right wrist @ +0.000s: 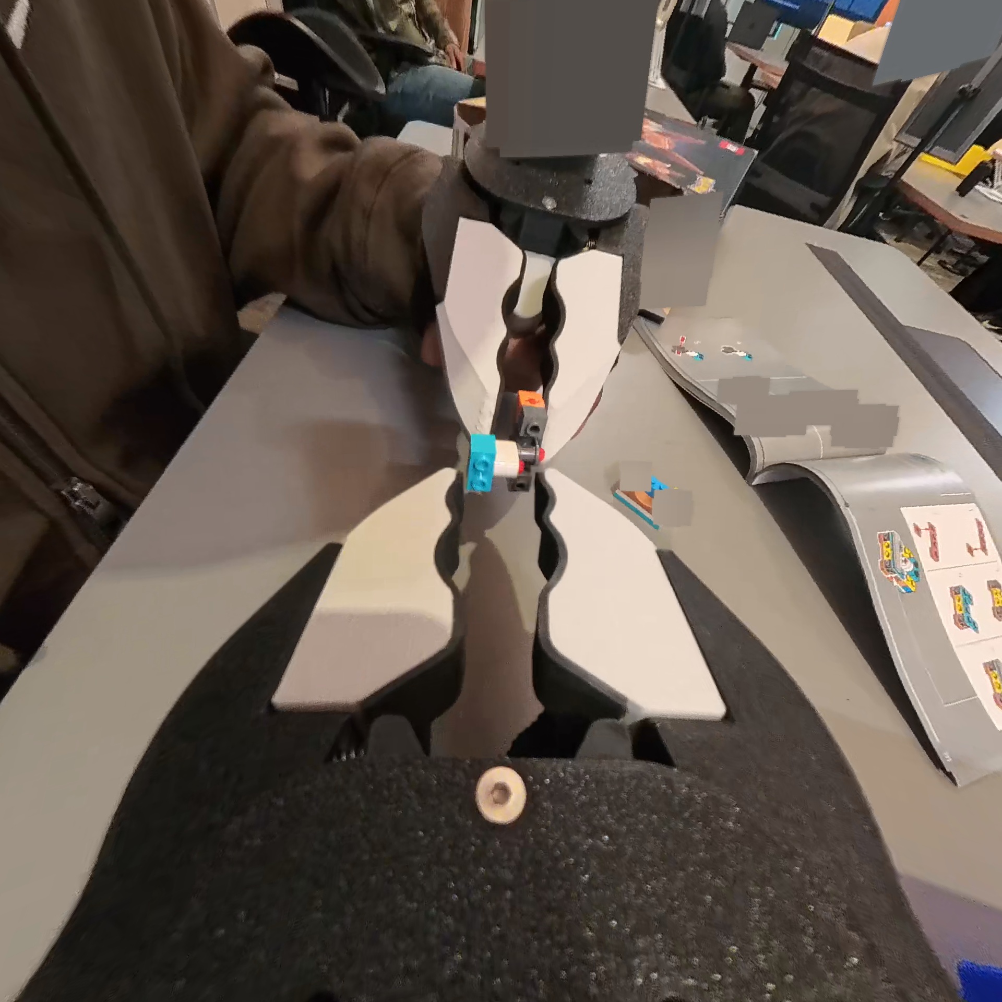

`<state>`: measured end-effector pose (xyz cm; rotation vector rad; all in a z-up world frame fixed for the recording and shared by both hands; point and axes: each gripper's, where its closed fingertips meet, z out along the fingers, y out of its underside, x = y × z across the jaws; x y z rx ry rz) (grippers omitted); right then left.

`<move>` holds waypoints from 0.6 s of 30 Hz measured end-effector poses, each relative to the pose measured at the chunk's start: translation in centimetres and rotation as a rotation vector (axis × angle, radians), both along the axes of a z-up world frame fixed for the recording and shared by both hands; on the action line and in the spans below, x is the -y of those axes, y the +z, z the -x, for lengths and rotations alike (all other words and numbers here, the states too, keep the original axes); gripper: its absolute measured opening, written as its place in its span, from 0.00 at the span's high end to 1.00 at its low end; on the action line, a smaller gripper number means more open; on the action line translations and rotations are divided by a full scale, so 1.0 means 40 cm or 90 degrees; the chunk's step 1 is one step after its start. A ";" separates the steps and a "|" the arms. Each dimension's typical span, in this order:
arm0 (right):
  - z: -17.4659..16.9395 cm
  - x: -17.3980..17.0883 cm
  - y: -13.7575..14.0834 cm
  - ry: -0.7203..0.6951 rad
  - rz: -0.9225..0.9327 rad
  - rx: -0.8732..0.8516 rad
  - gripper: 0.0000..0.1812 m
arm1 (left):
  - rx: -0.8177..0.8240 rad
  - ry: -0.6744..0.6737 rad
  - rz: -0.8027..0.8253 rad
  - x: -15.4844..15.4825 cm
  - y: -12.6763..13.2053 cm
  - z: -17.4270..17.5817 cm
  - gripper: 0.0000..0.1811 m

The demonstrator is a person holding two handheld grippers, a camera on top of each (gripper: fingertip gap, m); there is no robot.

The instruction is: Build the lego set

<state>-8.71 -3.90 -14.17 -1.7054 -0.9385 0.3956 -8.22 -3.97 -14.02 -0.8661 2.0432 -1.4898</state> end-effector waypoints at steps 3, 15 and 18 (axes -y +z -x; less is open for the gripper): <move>-0.001 0.003 0.005 0.003 0.000 -0.016 0.84 | -0.003 -0.001 -0.004 0.000 -0.003 0.000 0.92; 0.002 0.007 0.008 0.004 0.002 -0.018 0.90 | -0.011 -0.001 -0.024 -0.002 -0.015 0.001 0.92; 0.004 0.004 -0.005 0.004 0.021 -0.014 0.87 | -0.015 -0.008 -0.034 0.003 -0.022 0.003 0.92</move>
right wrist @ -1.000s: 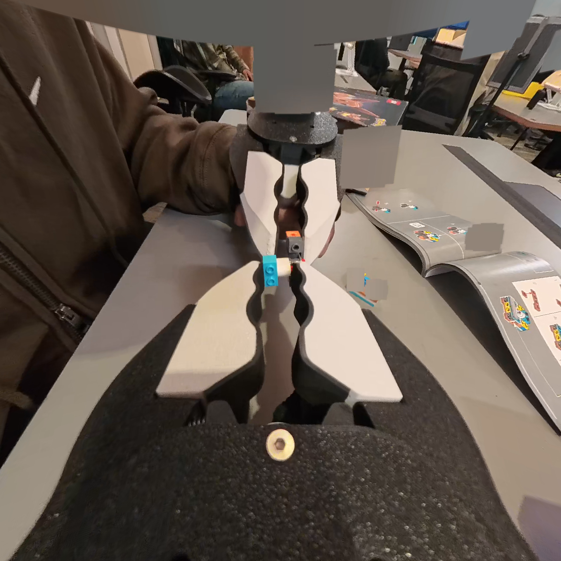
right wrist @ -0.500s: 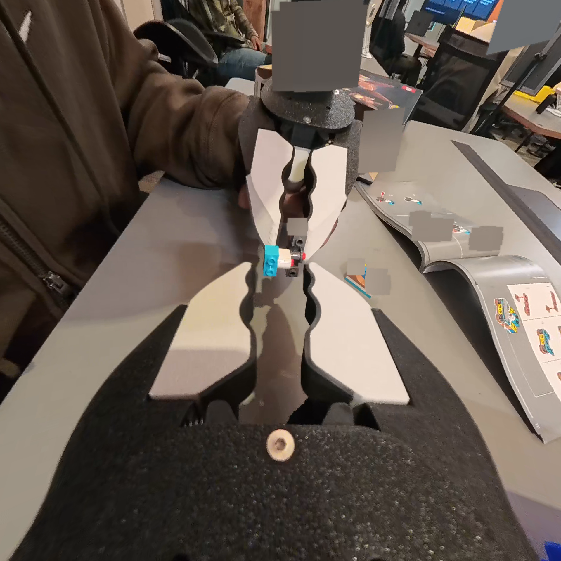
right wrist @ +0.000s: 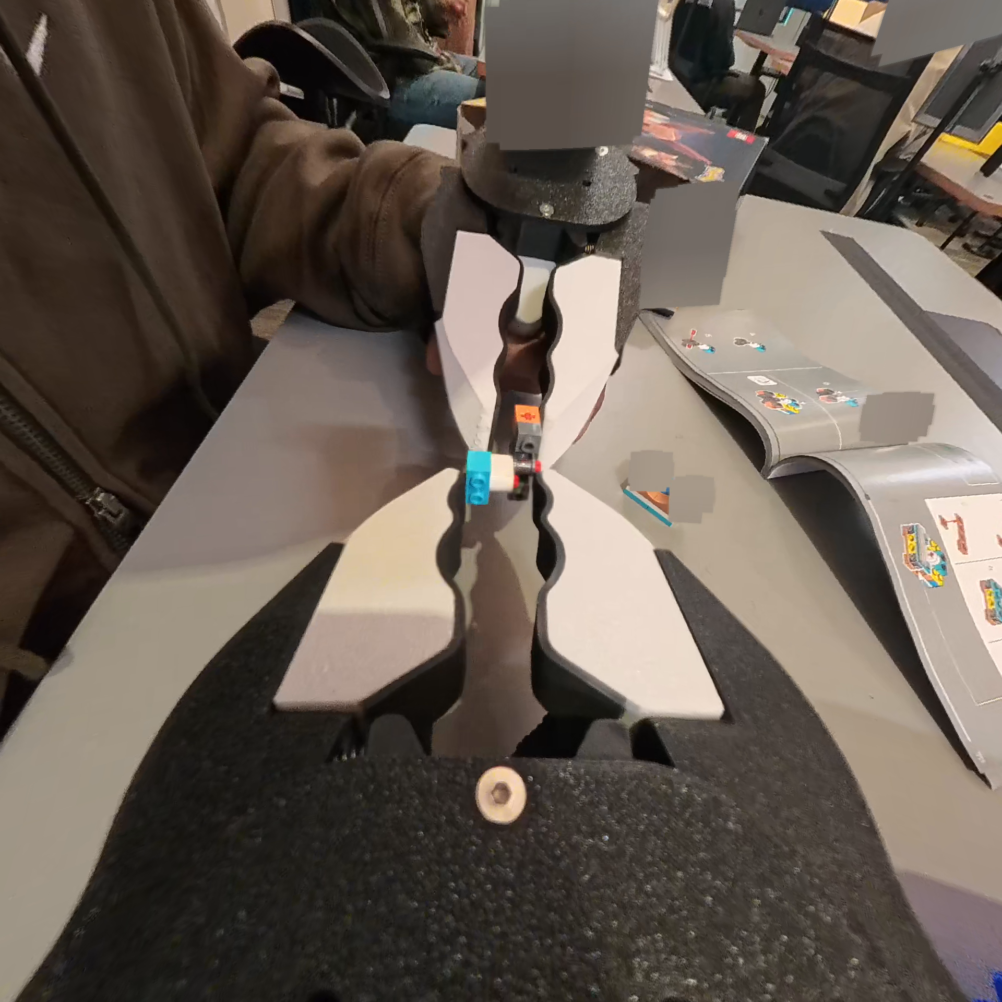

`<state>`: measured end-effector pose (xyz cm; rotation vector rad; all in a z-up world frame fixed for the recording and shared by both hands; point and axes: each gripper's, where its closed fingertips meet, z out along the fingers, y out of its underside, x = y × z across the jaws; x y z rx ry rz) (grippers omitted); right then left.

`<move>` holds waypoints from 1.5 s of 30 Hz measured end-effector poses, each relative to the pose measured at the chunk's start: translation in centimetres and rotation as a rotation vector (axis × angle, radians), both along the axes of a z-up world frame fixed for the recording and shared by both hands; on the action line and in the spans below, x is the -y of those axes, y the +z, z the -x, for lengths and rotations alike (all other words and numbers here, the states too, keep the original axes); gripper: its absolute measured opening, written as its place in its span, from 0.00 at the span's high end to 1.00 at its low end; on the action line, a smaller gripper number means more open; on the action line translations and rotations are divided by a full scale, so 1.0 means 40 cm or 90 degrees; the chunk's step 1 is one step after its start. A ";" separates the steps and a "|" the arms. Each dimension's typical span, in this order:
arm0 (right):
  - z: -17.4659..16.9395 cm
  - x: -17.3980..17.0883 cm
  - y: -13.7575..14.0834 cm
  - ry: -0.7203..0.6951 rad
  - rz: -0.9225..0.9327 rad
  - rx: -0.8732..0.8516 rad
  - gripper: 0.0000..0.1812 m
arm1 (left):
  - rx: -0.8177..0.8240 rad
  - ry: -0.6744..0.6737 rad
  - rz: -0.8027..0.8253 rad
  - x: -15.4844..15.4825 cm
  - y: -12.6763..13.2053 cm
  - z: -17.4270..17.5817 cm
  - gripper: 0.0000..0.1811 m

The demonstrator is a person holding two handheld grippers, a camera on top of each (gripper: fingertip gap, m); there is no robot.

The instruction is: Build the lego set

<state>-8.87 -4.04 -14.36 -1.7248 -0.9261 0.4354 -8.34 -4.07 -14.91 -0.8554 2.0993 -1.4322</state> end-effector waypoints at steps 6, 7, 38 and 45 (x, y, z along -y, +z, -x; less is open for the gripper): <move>0.004 0.005 0.000 0.012 -0.014 0.005 0.90 | 0.002 0.000 -0.004 0.000 0.000 -0.001 0.92; 0.005 0.005 -0.003 0.012 -0.014 0.008 0.90 | 0.001 0.001 -0.008 0.000 -0.003 -0.001 0.92; -0.006 -0.014 0.000 -0.020 -0.002 -0.016 0.90 | 0.004 0.029 0.000 -0.018 0.003 -0.010 0.92; -0.005 -0.016 -0.004 -0.025 -0.022 0.004 0.89 | 0.006 0.025 -0.007 -0.013 0.000 -0.010 0.92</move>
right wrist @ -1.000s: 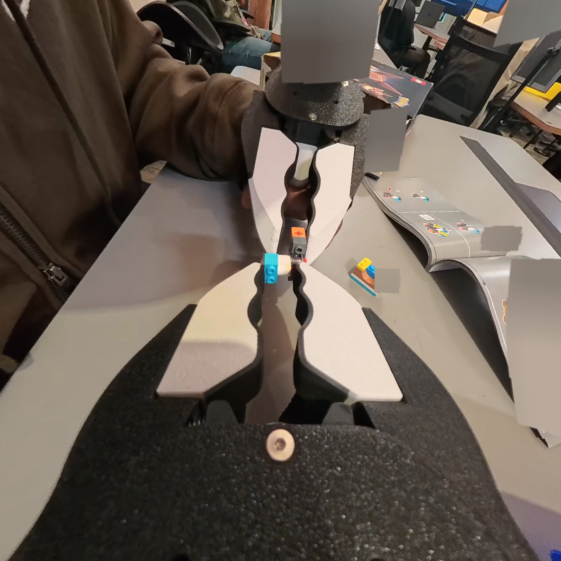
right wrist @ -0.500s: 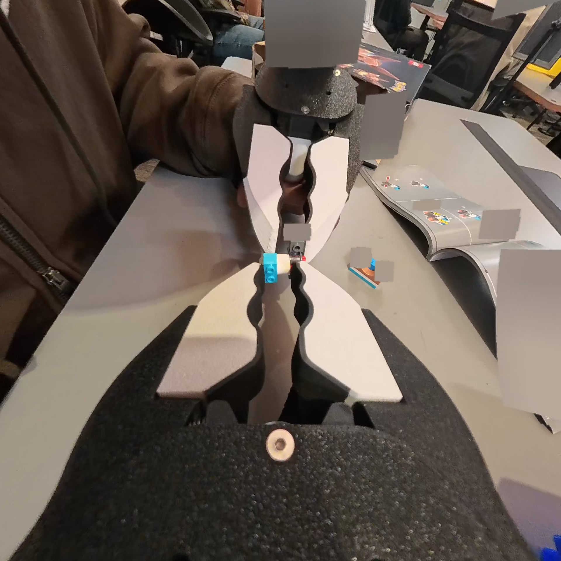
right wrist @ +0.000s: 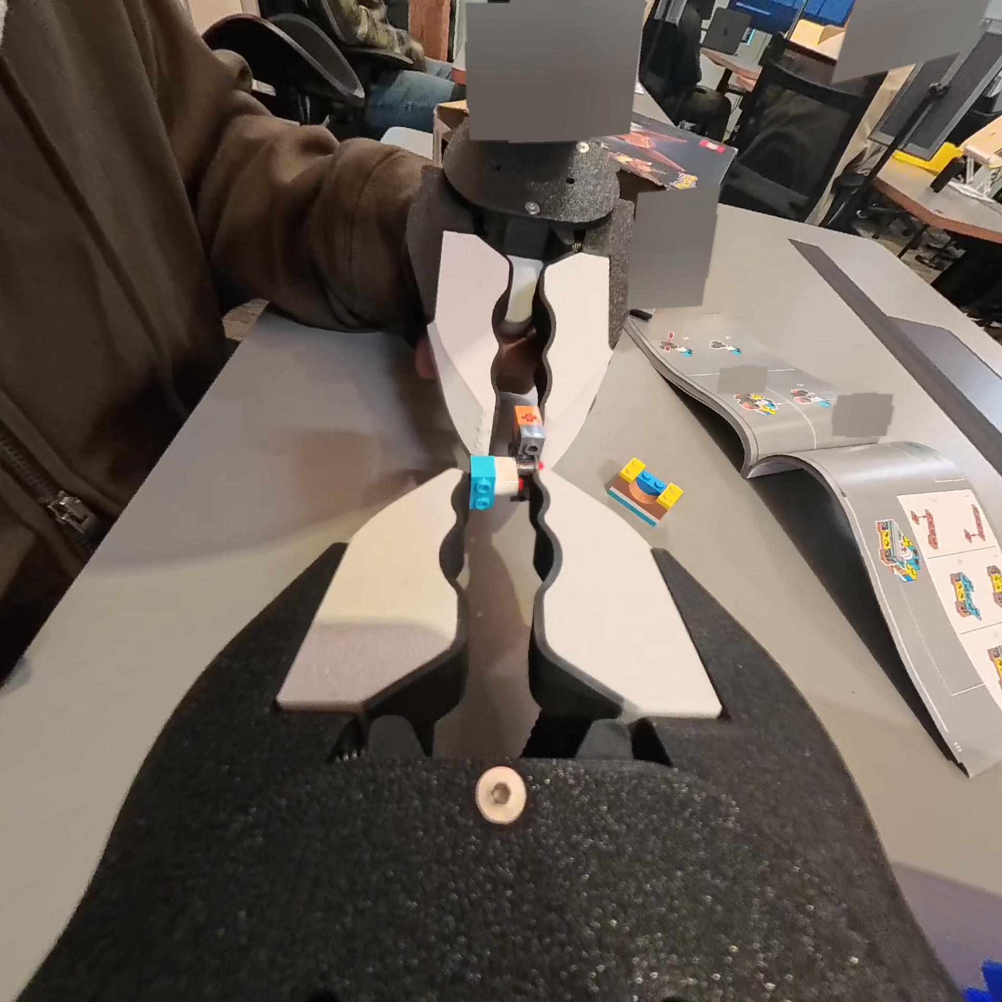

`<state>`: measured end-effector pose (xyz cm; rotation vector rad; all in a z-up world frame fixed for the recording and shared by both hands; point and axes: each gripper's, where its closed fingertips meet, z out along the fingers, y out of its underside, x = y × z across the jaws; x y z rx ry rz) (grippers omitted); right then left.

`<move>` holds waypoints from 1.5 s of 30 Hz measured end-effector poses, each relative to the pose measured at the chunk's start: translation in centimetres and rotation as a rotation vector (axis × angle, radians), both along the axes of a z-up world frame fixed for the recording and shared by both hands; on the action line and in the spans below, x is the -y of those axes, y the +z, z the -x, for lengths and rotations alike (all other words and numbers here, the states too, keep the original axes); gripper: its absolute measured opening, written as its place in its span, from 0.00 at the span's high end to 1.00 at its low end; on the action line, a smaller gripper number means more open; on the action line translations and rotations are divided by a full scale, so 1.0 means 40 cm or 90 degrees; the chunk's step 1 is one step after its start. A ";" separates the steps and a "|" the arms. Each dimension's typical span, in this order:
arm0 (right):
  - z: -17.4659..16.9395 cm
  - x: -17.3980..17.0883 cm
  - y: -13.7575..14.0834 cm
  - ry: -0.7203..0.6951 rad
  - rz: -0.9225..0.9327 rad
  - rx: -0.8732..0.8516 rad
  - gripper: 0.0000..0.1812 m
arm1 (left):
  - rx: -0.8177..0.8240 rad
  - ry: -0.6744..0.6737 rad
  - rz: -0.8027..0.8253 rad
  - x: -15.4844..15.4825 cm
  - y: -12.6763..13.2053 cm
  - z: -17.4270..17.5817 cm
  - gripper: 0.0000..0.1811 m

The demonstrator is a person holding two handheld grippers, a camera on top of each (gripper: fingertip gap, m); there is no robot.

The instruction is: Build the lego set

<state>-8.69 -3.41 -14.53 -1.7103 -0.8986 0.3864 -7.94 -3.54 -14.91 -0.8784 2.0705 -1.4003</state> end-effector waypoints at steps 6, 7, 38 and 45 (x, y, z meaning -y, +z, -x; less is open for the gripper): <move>0.004 0.005 -0.004 0.006 -0.005 0.015 0.90 | -0.005 -0.005 -0.003 0.004 -0.005 0.001 0.92; 0.003 0.005 -0.006 0.005 -0.001 0.016 0.90 | -0.005 -0.003 -0.006 0.003 -0.007 0.000 0.92; 0.008 0.011 0.018 0.003 -0.007 -0.011 0.90 | 0.095 0.001 -0.014 0.013 0.034 -0.003 0.90; 0.014 0.012 0.015 0.007 -0.008 -0.011 0.90 | 0.078 -0.010 0.007 0.014 0.030 0.000 0.90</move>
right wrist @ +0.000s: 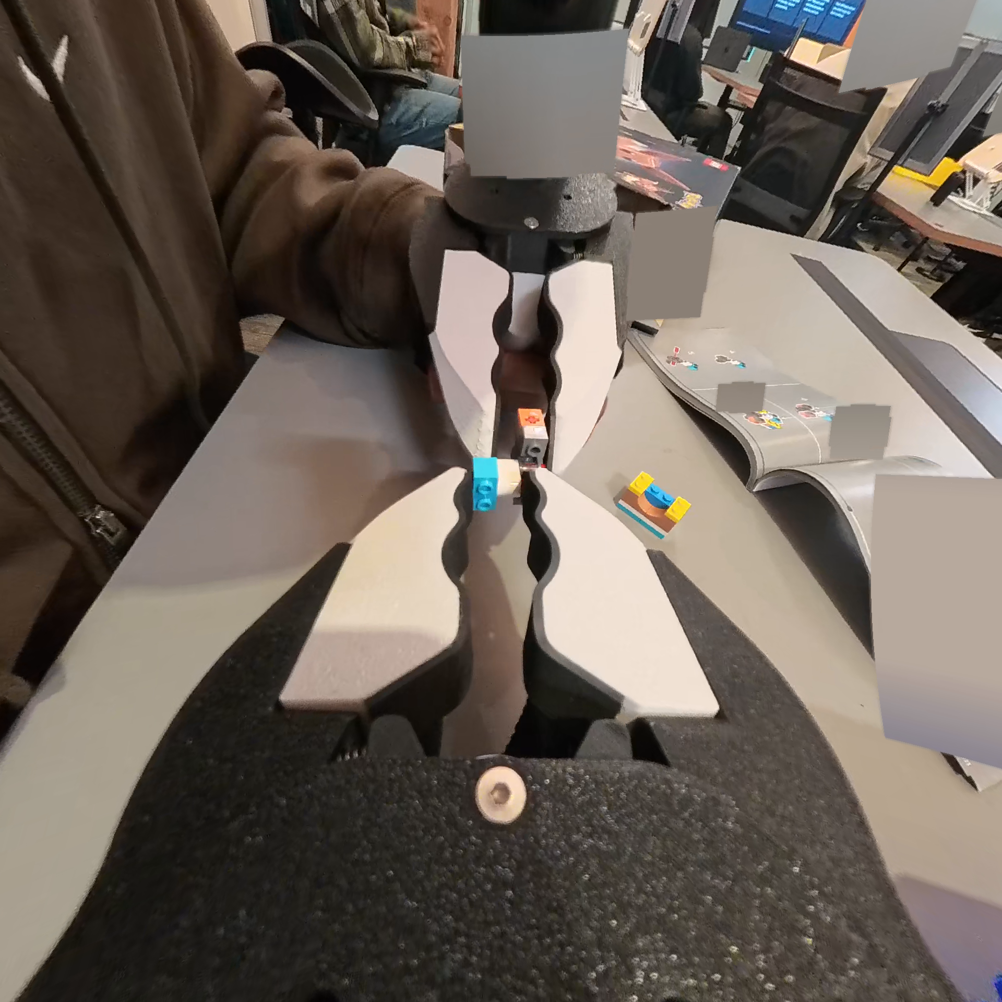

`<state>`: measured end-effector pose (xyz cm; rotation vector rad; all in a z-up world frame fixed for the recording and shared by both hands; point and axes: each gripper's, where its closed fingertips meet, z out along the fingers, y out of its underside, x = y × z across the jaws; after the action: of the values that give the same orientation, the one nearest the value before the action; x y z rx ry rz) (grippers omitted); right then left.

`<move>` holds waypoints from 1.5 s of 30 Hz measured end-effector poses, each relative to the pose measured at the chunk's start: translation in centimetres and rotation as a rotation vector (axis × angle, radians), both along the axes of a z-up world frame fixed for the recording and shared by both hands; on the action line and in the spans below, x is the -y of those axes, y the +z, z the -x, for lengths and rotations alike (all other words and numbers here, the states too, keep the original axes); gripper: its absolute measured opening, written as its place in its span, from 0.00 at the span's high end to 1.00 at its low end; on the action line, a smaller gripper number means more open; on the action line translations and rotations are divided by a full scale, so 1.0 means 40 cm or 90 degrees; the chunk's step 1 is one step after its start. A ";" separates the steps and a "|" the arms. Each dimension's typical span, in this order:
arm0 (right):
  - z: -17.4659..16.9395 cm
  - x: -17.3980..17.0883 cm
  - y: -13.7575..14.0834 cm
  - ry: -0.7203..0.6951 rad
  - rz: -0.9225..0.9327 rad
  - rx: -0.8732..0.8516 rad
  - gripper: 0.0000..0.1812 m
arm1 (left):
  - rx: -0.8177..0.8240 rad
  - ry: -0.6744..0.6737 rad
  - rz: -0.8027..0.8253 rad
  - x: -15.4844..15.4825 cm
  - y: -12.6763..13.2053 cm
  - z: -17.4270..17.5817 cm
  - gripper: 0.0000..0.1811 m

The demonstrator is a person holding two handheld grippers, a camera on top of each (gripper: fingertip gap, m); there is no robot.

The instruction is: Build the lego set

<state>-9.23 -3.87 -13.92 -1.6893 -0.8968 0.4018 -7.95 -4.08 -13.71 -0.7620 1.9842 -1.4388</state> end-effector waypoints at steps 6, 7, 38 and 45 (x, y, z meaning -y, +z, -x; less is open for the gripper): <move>0.006 0.004 0.005 0.008 -0.006 0.000 0.90 | 0.003 -0.012 0.015 0.003 0.003 0.004 0.90; 0.004 0.003 0.006 0.007 -0.005 -0.002 0.90 | 0.003 -0.011 0.016 0.003 0.004 0.002 0.90; -0.019 -0.007 0.035 -0.024 -0.067 -0.020 0.90 | 0.098 0.038 0.006 -0.010 0.042 -0.013 0.90; -0.023 -0.009 0.039 -0.029 -0.061 -0.034 0.91 | 0.104 0.053 0.002 -0.015 0.040 -0.019 0.88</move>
<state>-8.30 -3.53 -12.37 -1.6010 -0.8242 0.3655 -7.19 -3.50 -12.12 -0.6969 1.8078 -1.4087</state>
